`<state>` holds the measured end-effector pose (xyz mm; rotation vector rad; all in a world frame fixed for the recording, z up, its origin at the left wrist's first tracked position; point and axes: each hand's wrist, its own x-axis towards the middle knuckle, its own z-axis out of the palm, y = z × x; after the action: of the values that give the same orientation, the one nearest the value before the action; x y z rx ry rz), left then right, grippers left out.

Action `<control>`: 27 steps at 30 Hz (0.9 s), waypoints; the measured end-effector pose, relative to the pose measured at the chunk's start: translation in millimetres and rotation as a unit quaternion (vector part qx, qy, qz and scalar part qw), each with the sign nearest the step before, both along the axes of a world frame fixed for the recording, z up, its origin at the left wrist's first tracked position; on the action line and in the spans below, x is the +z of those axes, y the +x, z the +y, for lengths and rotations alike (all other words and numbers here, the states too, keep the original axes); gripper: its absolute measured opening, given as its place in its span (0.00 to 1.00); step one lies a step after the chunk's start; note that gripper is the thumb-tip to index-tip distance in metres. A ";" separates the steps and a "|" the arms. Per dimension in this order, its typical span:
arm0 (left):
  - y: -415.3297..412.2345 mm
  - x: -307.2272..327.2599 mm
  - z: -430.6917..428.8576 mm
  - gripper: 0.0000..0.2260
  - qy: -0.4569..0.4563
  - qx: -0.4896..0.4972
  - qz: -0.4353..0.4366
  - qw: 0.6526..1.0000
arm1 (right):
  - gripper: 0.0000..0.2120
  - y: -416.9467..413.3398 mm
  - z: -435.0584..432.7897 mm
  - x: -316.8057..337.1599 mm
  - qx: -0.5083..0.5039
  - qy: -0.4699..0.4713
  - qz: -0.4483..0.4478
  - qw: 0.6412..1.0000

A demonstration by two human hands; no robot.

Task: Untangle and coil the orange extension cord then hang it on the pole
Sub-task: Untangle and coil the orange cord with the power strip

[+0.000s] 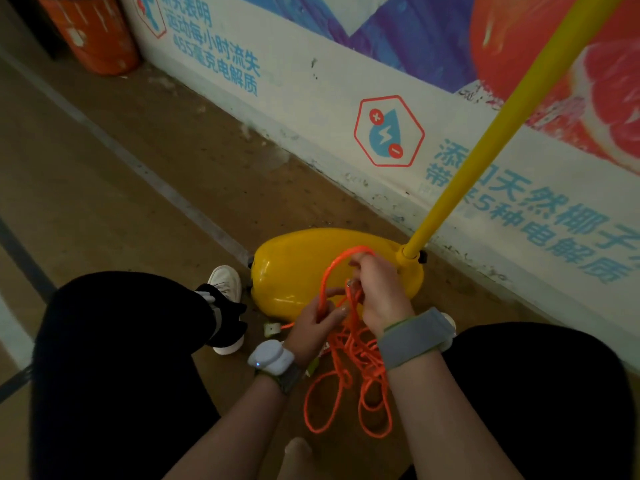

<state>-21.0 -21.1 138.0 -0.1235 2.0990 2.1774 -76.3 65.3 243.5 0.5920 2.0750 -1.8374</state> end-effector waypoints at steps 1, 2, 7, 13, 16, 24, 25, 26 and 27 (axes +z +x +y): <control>-1.6 3.8 1.8 0.20 0.000 -0.005 0.008 1.000 | 0.11 0.9 -1.4 2.4 0.023 0.007 0.006 1.000; -2.5 2.7 2.6 0.21 -0.010 -0.011 0.014 1.000 | 0.13 2.0 -2.5 4.4 0.051 0.018 0.016 0.998; 2.5 1.6 1.2 0.18 -0.084 0.033 0.055 0.994 | 0.20 10.3 0.5 18.8 0.242 0.219 0.156 0.932; -2.9 12.6 -3.2 0.04 0.016 0.103 0.016 0.994 | 0.16 10.8 -2.9 28.9 0.395 0.348 0.120 0.842; -1.5 15.4 -7.1 0.05 0.020 0.118 -0.043 0.992 | 0.18 10.4 -3.5 28.7 0.407 0.353 0.097 0.837; -8.3 -9.5 -37.2 0.12 -0.276 0.121 -0.251 0.920 | 0.19 8.3 4.6 63.9 0.294 0.392 0.208 0.847; -6.7 -12.4 -37.3 0.11 -0.322 0.120 -0.231 0.910 | 0.17 8.5 6.3 68.0 0.270 0.398 0.231 0.846; -4.0 -14.6 -37.1 0.09 -0.360 0.123 -0.209 0.901 | 0.14 9.1 7.4 71.3 0.252 0.405 0.252 0.842; -0.3 -14.3 -36.1 0.05 -0.374 0.131 -0.190 0.898 | 0.12 11.3 7.6 73.9 0.238 0.414 0.270 0.836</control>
<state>-21.3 -57.1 123.7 -0.8565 2.6244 1.1598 -64.9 72.9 317.4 -0.3433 3.0191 -0.8011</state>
